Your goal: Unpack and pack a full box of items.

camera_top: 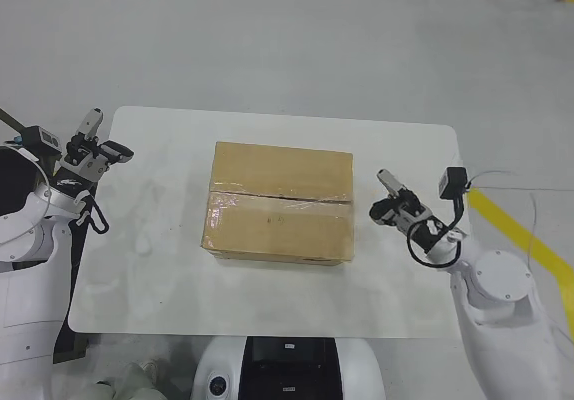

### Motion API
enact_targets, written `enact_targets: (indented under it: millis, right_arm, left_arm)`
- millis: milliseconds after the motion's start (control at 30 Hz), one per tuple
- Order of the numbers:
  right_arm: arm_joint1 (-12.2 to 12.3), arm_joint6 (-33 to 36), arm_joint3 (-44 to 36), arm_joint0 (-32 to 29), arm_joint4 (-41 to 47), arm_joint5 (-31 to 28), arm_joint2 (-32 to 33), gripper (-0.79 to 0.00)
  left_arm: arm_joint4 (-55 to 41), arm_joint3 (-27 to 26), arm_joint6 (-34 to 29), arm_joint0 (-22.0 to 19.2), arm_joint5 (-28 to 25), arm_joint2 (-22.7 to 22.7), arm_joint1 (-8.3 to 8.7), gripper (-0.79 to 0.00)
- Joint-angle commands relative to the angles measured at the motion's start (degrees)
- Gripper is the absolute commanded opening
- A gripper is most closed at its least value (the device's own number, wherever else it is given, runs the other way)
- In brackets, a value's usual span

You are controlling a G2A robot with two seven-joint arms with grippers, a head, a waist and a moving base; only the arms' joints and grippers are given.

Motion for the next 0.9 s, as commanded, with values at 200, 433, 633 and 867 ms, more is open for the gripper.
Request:
enact_targets:
  millis: [200, 433, 633, 867]
  right_arm:
    - [-0.18, 1.49, 1.43, 6.31, 0.00, -2.01, -5.27, 0.000]
    - [-1.21, 3.51, 9.88, 17.55, 0.97, -1.31, -14.01, 0.000]
    - [-1.73, 7.06, 14.06, 23.22, -0.13, 1.51, -19.47, 0.000]
    - [-1.61, 7.61, 15.62, 23.40, 0.20, 3.02, -20.18, 0.000]
  left_arm:
    - [0.00, 0.00, 0.00, 0.00, 0.00, 0.00, 0.00, 0.000]
    - [0.00, 0.00, 0.00, 0.00, 0.00, 0.00, 0.00, 0.000]
    - [0.00, 0.00, 0.00, 0.00, 0.00, 0.00, 0.00, 0.000]
    - [0.00, 0.00, 0.00, 0.00, 0.00, 0.00, 0.00, 0.000]
